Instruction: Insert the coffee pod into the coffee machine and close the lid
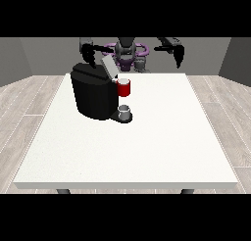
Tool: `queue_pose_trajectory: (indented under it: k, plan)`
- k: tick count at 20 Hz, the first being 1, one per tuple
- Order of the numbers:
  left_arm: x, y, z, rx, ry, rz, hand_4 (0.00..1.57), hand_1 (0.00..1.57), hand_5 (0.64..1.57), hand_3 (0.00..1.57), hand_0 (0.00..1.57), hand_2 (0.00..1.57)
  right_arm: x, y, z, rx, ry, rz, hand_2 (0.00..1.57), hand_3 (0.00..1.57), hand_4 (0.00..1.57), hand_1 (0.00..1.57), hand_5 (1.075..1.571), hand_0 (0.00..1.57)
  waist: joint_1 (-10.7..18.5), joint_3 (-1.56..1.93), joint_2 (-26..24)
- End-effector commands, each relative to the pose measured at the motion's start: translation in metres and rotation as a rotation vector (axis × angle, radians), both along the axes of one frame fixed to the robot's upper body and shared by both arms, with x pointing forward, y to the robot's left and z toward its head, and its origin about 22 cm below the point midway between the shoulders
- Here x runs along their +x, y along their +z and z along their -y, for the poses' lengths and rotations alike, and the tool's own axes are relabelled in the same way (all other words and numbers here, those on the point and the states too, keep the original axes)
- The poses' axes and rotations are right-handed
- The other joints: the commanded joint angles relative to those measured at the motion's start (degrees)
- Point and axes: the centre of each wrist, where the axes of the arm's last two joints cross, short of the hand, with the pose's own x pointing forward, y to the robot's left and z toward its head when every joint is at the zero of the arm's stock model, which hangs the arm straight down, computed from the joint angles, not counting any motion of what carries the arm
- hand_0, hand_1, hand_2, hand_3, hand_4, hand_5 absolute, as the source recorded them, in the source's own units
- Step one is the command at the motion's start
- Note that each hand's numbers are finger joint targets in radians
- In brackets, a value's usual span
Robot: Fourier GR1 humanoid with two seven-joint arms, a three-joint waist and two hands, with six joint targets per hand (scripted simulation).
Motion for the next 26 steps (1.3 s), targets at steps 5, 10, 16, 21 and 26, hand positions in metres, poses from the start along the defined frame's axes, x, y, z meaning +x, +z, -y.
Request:
queue_pose_trajectory:
  k: [5, 10, 16, 21, 26]
  plan:
    - [-0.001, 0.019, -0.018, 0.008, 0.029, 0.051, 0.00, 0.00, 1.571, 0.00, 0.00, 0.00, 0.022, 0.012, -0.014, -0.052, 0.035, 0.029, 0.00, 0.00, 0.00, 0.00, 1.571, 0.00, 0.05, -0.02, 3.00]
    - [-0.005, 0.011, -0.026, 0.006, 0.067, 0.046, 0.00, 0.00, 1.571, 0.00, 0.00, 0.00, 0.029, 0.021, -0.029, -0.043, 0.043, 0.019, 0.00, 0.00, 0.00, 0.00, 1.571, 0.00, -1.49, -0.02, 3.58]
    - [-0.011, 0.014, -0.020, 0.030, 0.027, 0.087, 0.00, 0.00, 1.571, 0.00, 0.00, 0.00, 0.037, 0.016, -0.016, -0.061, 0.052, 0.055, 0.00, 0.00, 0.00, 0.00, 1.571, 0.00, 0.66, -0.02, 6.03]
    - [-0.002, 0.022, -0.010, 0.022, 0.077, 0.036, 0.00, 0.00, 1.571, 0.00, 0.00, 0.00, 0.035, 0.014, -0.045, -0.075, 0.110, 0.018, 0.00, 0.00, 0.00, 0.00, 1.571, 0.00, -1.64, -0.02, 3.68]
    - [-0.004, 0.024, -0.031, 0.020, 0.083, 0.047, 0.00, 0.00, 1.571, 0.00, 0.00, 0.00, 0.044, 0.025, -0.043, -0.096, 0.103, 0.041, 0.00, 0.00, 0.08, 0.00, 1.571, 0.00, -0.94, -0.02, 4.02]
